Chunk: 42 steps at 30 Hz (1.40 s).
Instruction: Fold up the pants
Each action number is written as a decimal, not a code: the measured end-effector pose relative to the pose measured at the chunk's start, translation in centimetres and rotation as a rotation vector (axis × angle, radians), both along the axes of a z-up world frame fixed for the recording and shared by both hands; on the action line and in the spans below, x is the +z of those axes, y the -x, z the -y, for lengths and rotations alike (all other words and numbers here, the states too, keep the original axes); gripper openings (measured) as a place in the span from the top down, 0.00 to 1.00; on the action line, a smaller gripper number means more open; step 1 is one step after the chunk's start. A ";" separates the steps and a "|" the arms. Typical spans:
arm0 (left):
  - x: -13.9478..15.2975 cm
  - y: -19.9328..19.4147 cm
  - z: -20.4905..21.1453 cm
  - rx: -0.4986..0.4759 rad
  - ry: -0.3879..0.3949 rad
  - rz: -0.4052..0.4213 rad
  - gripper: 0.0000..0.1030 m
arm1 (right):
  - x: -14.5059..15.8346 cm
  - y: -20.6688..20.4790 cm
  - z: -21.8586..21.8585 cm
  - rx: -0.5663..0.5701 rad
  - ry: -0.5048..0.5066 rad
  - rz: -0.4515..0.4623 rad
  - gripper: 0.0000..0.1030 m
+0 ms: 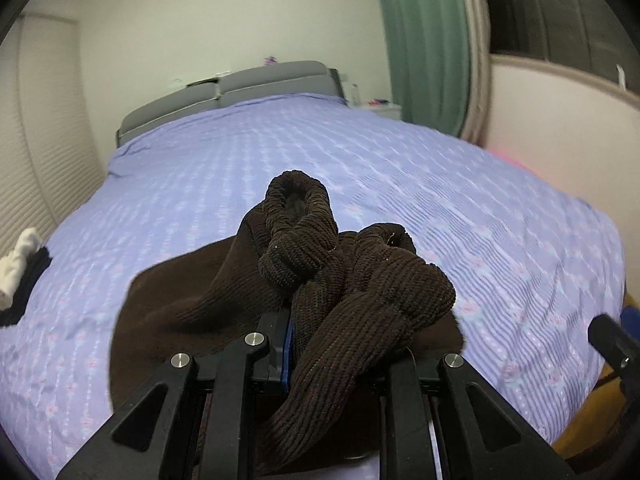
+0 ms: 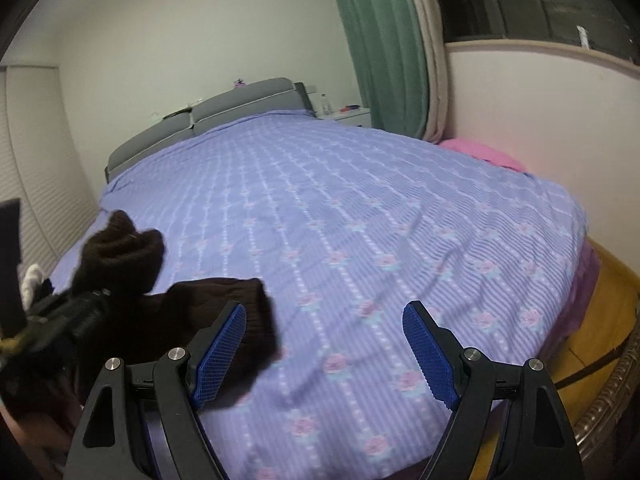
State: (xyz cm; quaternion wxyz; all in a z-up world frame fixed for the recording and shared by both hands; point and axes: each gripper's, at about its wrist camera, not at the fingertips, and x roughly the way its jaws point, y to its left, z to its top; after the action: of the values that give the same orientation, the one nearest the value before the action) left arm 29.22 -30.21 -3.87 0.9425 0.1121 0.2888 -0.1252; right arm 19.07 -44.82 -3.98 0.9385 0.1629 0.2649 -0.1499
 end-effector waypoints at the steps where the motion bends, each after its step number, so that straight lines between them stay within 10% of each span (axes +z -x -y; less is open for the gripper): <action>1: -0.7 0.2 1.3 -0.012 -0.026 -0.003 0.82 | -0.2 0.1 0.5 -0.005 -0.012 0.002 0.20; 8: -4.0 -0.1 4.4 0.003 -0.159 0.011 0.80 | -1.8 0.7 3.0 -0.036 -0.059 -0.007 0.20; 28: -1.8 3.4 6.3 -0.061 -0.343 0.039 0.47 | -0.7 2.5 1.9 -0.009 -0.014 0.010 0.20; 32: -2.7 3.2 7.8 -0.028 -0.492 0.095 0.19 | -0.1 3.3 2.3 -0.017 -0.014 0.016 0.20; 42: -4.5 5.1 10.9 -0.020 -0.741 0.242 0.16 | -0.7 4.4 3.1 -0.021 -0.043 0.024 0.20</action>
State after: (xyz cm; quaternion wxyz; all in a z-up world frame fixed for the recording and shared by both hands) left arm 24.12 -41.13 -8.34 0.8641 0.4618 0.2001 -0.0076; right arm 14.62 -47.93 -4.68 0.9363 0.1874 0.2552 -0.1521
